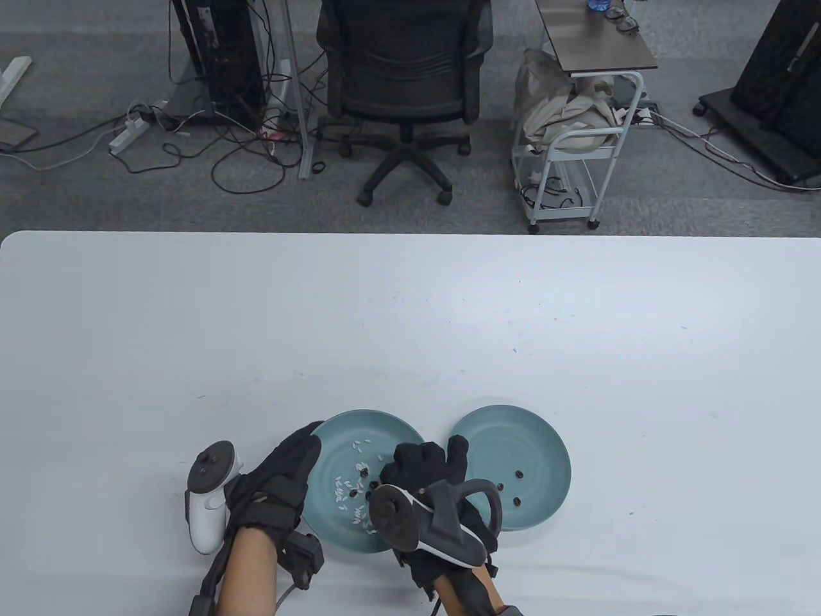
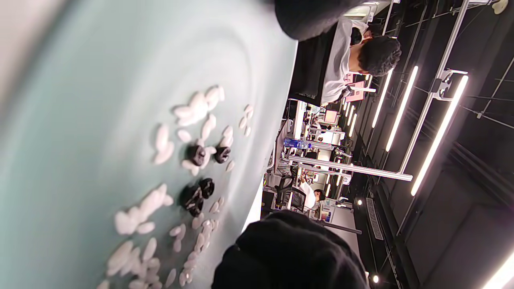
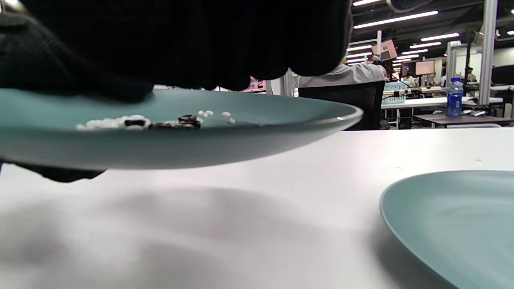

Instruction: Pick coffee beans with hand pinch into plate

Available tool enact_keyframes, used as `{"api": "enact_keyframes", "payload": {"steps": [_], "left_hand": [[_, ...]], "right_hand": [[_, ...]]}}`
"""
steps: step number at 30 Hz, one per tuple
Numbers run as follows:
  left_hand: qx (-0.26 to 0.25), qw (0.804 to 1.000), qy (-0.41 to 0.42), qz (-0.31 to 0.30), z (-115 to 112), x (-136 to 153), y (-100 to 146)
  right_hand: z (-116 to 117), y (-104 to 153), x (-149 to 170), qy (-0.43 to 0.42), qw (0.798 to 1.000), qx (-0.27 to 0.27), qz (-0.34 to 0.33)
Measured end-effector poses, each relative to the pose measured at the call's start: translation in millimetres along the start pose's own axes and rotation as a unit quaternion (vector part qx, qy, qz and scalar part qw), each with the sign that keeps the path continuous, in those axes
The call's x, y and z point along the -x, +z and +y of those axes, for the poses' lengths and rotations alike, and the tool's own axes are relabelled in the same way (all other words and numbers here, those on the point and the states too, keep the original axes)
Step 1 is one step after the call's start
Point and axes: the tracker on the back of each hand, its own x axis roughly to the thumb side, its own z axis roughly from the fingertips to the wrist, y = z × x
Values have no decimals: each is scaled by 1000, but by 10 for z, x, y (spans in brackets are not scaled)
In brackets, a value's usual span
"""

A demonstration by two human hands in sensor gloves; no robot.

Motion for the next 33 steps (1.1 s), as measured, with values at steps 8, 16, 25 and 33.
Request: {"api": "enact_keyframes", "payload": {"steps": [8,16,25,33], "left_hand": [[-12,1000,13,0,35,10,15],[-17,1000,12,-1,27,8,16],[-29,1000,-3,0,0,-7,21],[-16,1000,9,-3,-27,-14,13]], "right_hand": [[-184,50,307,-75,995,49,32],[-182,83,734,-109,988,51,99],[107,12,1102,-50,979,-15,197],[380,-31,1226,27,963,-98,248]]}}
